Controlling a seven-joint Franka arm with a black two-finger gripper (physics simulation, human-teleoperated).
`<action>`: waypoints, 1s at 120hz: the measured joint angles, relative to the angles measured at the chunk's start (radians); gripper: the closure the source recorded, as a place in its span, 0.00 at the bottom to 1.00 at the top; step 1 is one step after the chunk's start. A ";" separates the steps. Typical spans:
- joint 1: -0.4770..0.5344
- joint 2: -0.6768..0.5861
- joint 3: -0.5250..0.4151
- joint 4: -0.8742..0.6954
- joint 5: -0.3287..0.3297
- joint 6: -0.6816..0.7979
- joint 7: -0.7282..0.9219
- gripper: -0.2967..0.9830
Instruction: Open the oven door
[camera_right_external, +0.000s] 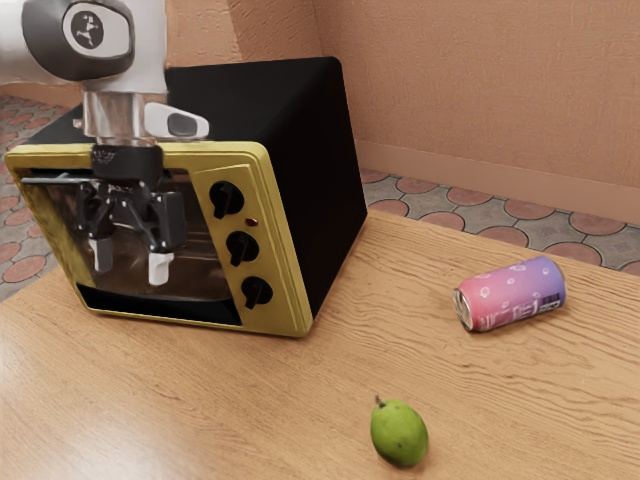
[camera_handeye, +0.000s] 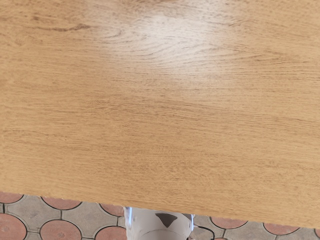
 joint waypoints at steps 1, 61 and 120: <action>0.007 0.000 0.001 -0.003 -0.001 0.020 0.001 0.23; 0.061 -0.696 0.157 -0.594 0.129 0.699 0.515 0.23; -0.060 -0.752 0.312 -0.893 0.219 1.308 1.161 0.23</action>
